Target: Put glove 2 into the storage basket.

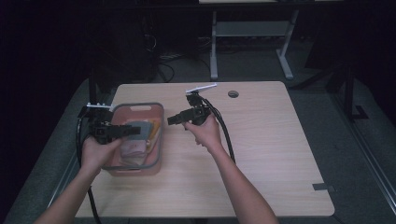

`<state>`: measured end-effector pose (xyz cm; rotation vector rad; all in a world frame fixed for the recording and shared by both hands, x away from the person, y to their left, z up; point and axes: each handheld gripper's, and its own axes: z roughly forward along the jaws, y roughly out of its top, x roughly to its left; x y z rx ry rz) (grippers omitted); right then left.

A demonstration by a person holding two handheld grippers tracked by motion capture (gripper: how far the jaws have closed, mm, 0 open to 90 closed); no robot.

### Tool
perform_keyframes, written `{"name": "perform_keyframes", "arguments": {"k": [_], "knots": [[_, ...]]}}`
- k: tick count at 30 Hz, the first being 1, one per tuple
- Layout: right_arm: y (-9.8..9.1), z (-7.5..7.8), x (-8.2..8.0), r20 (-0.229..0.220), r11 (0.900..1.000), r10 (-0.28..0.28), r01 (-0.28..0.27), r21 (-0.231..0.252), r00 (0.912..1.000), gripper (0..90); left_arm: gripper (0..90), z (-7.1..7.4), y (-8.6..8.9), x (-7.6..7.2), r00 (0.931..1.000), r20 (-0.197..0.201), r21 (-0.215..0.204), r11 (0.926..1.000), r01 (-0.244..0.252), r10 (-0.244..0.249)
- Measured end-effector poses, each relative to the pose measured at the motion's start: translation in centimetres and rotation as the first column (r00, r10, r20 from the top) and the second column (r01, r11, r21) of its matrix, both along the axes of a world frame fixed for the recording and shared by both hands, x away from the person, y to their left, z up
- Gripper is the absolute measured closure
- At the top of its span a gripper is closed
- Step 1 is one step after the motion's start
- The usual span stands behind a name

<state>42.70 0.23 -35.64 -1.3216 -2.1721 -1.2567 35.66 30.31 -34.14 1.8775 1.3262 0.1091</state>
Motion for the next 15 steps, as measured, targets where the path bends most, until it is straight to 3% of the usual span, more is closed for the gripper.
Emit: {"name": "perform_keyframes", "arguments": {"k": [15], "knots": [[-3.1, 0.3, -0.3, 0.022, 0.9989, -0.047, 0.047, 0.0, 0.9987, 55.4, 40.5, 0.5, -2.8, 0.0, 0.9982, 0.018, -0.013, 0.9982, 0.058, -0.058]]}}
